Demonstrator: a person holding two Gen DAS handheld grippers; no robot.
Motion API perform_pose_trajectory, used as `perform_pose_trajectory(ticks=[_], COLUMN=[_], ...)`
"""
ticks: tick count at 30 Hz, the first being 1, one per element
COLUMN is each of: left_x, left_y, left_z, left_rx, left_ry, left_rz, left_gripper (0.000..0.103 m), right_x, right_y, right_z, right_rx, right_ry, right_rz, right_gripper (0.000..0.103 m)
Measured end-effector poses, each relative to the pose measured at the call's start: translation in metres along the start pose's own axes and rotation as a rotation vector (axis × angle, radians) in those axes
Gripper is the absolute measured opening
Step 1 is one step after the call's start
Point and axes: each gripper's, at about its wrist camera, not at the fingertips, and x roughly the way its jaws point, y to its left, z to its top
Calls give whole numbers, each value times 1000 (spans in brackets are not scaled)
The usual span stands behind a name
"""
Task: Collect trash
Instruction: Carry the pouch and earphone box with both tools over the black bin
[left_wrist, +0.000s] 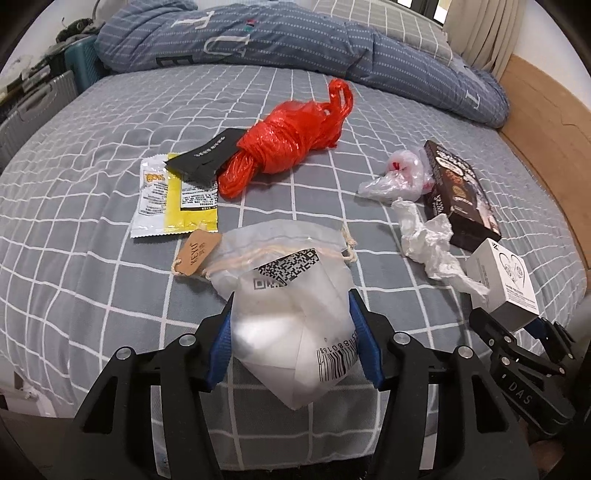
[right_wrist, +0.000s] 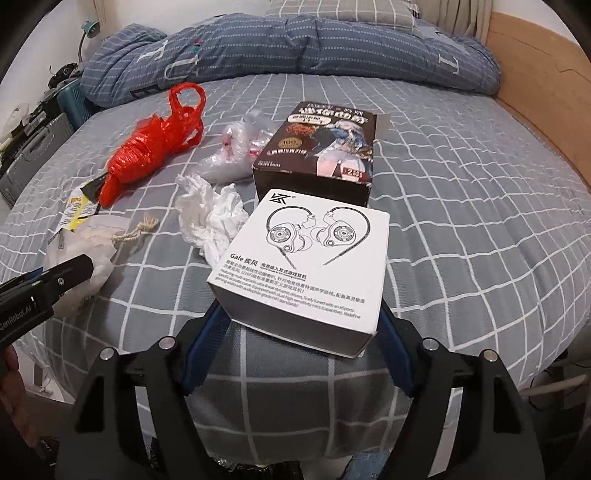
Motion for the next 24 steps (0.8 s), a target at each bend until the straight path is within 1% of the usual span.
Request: perform_pose_trajectory(ticks=[8,24], left_x=[-25,-77], left_y=[-3,-6], left_z=[-7,-39], left_rx=[4,-3], left_ry=[-21,-45], left_rz=[2,-14], left_gripper=[55,54], right_x=[-27,-85], right_y=[0,10], right_z=[-5,-33], right_rx=[8,4], right_ry=[-19,-63], right_rz=[10,29], right_gripper=[73,73])
